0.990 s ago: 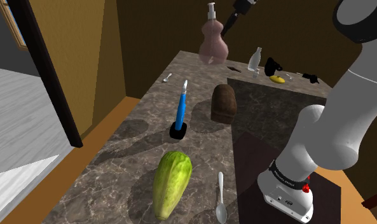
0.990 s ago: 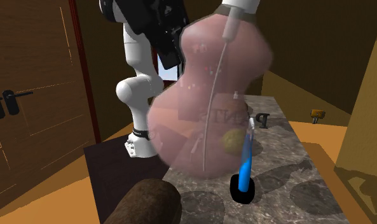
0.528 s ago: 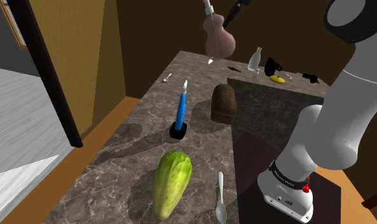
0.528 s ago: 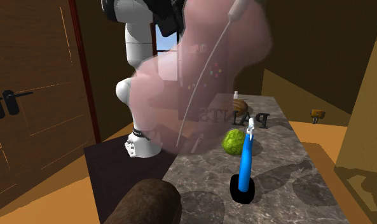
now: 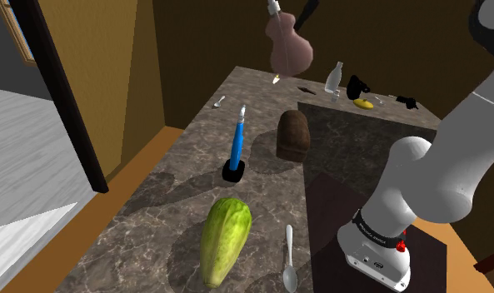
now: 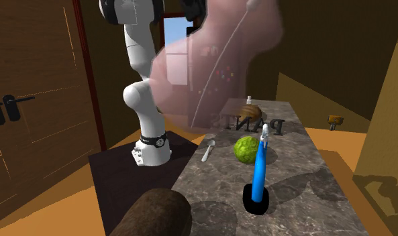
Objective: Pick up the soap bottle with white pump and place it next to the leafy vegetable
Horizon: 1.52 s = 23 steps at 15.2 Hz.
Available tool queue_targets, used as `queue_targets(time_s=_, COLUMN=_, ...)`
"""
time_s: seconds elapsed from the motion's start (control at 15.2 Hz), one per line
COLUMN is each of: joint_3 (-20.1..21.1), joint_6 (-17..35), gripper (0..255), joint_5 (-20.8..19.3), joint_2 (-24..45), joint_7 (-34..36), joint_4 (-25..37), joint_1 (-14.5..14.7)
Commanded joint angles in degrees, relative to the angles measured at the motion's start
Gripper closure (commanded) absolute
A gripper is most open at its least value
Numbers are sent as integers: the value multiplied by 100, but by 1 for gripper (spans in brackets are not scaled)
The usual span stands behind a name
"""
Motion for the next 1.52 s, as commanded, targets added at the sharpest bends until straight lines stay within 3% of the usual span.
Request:
queue_targets(time_s=0.0, joint_3=438, joint_6=261, gripper=255, joint_5=-489, joint_2=-623, joint_7=492, joint_4=-588, joint_1=78)
queue_targets(time_s=0.26, joint_3=1189, joint_6=463, gripper=255, joint_5=-951, joint_2=-1433, joint_7=1201, joint_4=-1381, joint_1=-27)
queue_targets(time_s=0.59, joint_3=1983, joint_6=585, gripper=255, joint_5=-1211, joint_2=-2208, joint_7=1971, joint_4=-2170, joint_1=-138)
queue_targets(time_s=1.45, joint_3=3768, joint_6=639, gripper=255, joint_5=-1084, joint_2=-3491, joint_7=3756, joint_4=-3402, joint_1=-129)
